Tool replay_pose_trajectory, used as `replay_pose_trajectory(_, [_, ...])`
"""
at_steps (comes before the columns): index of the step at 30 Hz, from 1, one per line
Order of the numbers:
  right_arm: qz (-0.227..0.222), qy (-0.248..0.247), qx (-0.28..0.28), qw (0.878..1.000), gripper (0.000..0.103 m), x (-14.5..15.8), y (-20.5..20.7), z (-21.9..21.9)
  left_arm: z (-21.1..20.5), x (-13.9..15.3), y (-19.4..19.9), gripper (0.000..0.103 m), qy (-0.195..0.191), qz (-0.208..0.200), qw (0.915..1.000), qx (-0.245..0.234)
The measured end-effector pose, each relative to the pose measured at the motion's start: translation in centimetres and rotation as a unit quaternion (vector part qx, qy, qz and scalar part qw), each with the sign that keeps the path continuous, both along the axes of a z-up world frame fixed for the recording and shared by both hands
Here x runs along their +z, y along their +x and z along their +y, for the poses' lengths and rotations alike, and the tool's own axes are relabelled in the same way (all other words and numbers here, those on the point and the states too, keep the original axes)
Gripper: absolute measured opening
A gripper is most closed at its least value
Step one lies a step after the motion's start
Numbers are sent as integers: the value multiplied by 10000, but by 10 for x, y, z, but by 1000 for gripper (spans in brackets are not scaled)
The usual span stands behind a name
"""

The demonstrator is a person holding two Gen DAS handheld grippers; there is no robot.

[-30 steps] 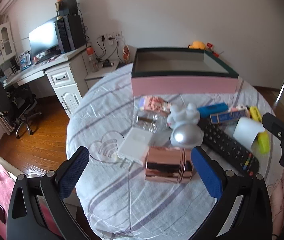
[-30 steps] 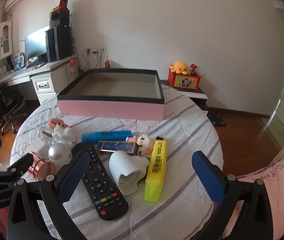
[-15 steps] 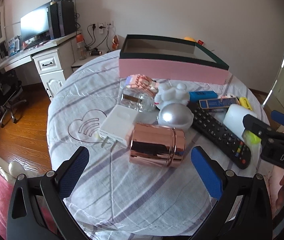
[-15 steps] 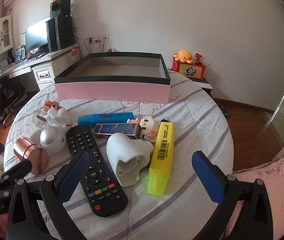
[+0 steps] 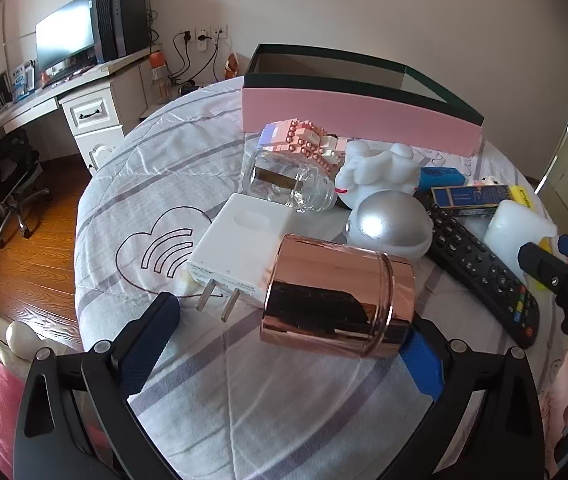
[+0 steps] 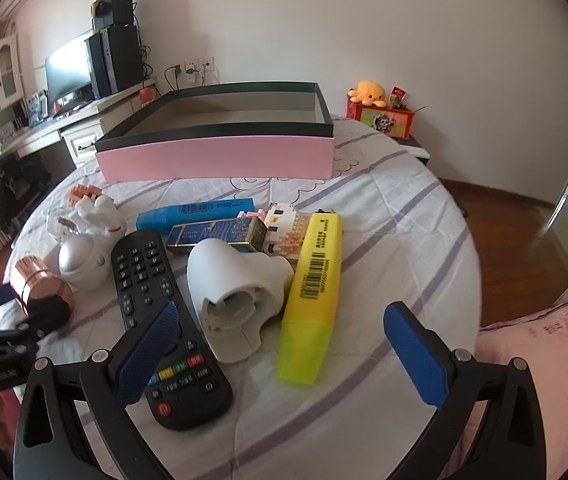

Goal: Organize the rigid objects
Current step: 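Grasp the rose-gold canister with the left tool while the right tool grasps the white cup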

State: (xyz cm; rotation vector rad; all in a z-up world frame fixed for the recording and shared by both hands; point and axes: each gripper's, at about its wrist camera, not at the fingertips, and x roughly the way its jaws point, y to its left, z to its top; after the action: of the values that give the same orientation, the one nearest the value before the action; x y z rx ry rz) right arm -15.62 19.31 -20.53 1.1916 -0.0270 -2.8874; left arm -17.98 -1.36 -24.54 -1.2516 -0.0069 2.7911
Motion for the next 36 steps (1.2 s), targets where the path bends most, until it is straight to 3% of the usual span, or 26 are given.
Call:
replay_pose_trajectory(3, [-40,-75,113,9999,103,-4,-9,-1,5,-3,-1,103,-190,24,9998,-72])
replay_pose_trajectory(6, [-36,-156,217,9996,101,-7,-15,-1,1,0,0,98,-95,72,9997,-205])
replay_pose_trajectory(8, [-88,-214,292,9993,88,-10,-17,0,-1,3,1,84,-61,133,9996,-238])
replay_pose_trajectory(12, [-100,-277,413,9987,87,-13,-22,0,-1,6,0,72,-70,158,9994,-314])
replay_pose_trajectory(21, [-24,-312,470,9984,87,-14,-30,1,-11,14,1,70,-44,164,9996,-224])
replay_pose_trajectory(26, [73,-321,432,9985,67,-9,-26,3,-19,22,7,69,49,271,9994,-194])
replay_pose_trajectory(30, [49,-344,319,9989,71,-9,-29,4,-21,24,8,69,38,317,9994,-118])
replay_pose_trajectory(32, [62,-240,91,9997,79,-8,-28,3,-21,26,8,69,0,323,9994,-91])
replay_pose_trajectory(36, [200,-203,85,9996,79,0,-20,0,-20,24,8,69,-52,347,9993,-101])
